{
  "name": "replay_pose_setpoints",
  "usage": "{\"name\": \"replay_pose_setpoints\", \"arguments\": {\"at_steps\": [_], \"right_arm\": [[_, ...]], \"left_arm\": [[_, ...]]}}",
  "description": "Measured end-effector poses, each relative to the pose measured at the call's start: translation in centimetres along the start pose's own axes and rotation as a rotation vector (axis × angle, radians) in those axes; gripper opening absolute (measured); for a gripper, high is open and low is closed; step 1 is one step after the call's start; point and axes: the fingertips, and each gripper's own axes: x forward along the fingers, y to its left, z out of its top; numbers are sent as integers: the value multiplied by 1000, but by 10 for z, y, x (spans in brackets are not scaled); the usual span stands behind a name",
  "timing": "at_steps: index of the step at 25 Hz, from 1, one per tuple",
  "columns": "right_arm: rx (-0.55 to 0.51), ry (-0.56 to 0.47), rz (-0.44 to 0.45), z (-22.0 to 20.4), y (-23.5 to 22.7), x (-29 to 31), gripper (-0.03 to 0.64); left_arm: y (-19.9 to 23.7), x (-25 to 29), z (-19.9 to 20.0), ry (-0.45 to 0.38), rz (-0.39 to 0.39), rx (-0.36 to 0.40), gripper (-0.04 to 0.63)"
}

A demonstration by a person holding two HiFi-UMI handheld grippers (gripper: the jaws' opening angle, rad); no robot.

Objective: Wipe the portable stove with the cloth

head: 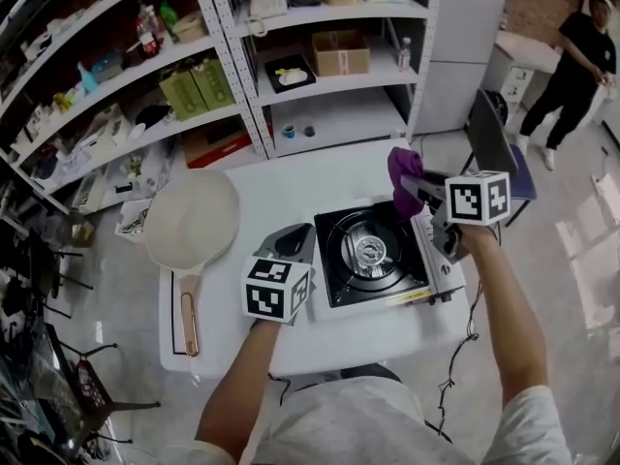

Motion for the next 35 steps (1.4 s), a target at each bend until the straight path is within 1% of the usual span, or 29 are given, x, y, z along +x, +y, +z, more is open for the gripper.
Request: {"name": "replay_pose_setpoints", "arguments": {"at_steps": [6, 10, 12, 17, 22, 26, 30, 35], "right_arm": [[-26, -81, -17, -11, 47, -33, 63], [-33, -92, -29, -32, 69, -51, 63], [-54, -101, -54, -44, 78, -60, 63], [-144, -137, -136, -64, 101, -79, 63], [-214, -199, -215, -79, 119, -95, 61], [-251, -231, -250, -84, 131, -105, 61], [-268, -230, -274, -91, 133, -111, 61], [-252, -233, -296, -98, 133, -119, 61]], "left_arm": [[-2, -34, -3, -29, 4, 6, 3], [-10, -52, -8, -38, 0, 15, 3], [-14, -60, -11, -42, 0, 20, 3], [-21, -78, -17, -52, 7, 25, 3], [-25, -90, -27, -56, 16, 19, 3], [-25, -97, -32, -56, 31, 18, 3], [-26, -101, -32, -62, 40, 33, 2], [-24, -105, -31, -78, 41, 24, 2]]}}
